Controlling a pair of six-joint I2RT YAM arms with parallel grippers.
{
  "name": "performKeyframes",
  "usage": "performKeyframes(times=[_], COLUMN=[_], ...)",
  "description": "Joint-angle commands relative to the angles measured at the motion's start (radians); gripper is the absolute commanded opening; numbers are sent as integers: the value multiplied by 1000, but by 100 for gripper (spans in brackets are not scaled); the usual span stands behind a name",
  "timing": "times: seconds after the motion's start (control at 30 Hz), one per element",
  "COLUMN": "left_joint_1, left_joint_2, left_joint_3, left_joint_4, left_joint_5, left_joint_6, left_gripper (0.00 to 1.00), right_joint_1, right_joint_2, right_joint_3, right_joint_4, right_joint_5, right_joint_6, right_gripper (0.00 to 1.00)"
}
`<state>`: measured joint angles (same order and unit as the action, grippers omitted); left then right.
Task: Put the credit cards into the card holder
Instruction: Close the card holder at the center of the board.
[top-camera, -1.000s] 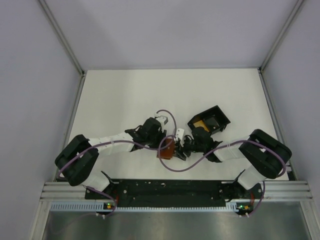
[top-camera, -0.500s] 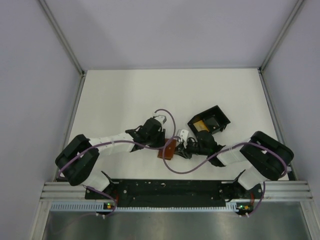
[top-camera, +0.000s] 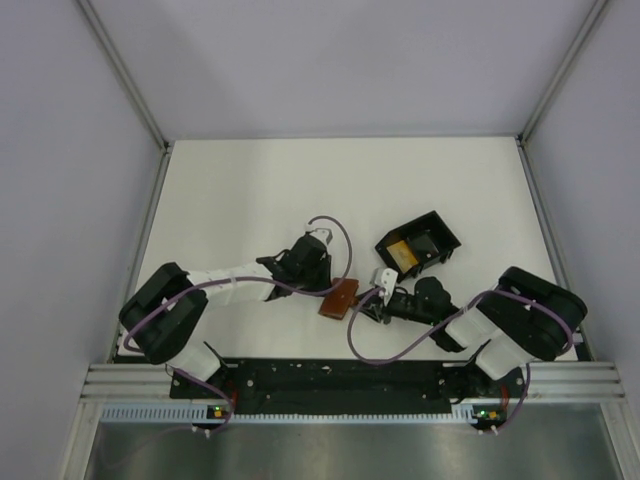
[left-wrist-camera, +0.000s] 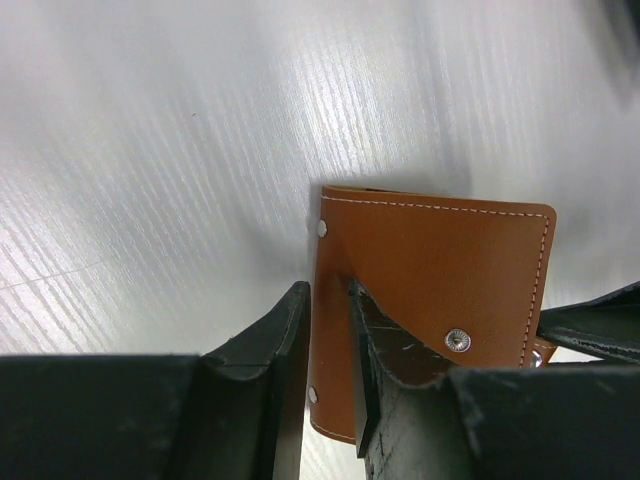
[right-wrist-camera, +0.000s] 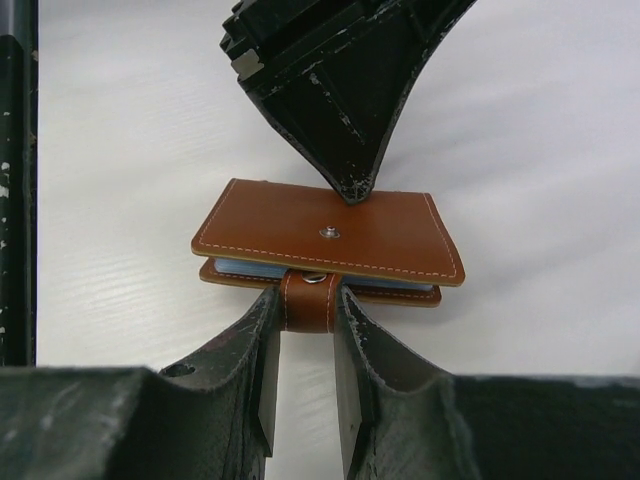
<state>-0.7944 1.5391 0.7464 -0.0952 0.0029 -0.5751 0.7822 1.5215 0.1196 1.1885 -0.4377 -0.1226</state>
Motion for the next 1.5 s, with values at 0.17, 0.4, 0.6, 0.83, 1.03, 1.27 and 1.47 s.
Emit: performKeyframes(times=[0.17, 0.4, 0.6, 0.83, 1.03, 1.27, 1.47], left_joint_1=[1, 1, 0, 1, 1, -3, -37], left_joint_2=[59, 67, 87, 99, 93, 58, 16], left_joint_3=[14, 19, 34, 34, 28, 7, -10], left_joint_4=[-26, -14, -20, -21, -17, 32, 125], left_joint_5=[-53, -55, -61, -64, -75, -20, 72], left_joint_6=[-19, -48, -58, -66, -60, -8, 61], left_gripper=[25, 25, 25, 25, 25, 25, 25], right_joint_1=[34, 65, 101, 135, 137, 135, 137], right_joint_2=[16, -47, -41, -116, -164, -109, -107], right_joint_3=[-38, -78, -89, -101, -101, -95, -115], right_joint_4=[335, 336, 419, 421, 373, 355, 316], right_joint_5=[14, 96, 151, 221, 218, 276, 335], right_joint_6=[6, -37, -64, -101, -92, -45, -35], right_gripper=[0, 0, 0, 0, 1, 1, 8])
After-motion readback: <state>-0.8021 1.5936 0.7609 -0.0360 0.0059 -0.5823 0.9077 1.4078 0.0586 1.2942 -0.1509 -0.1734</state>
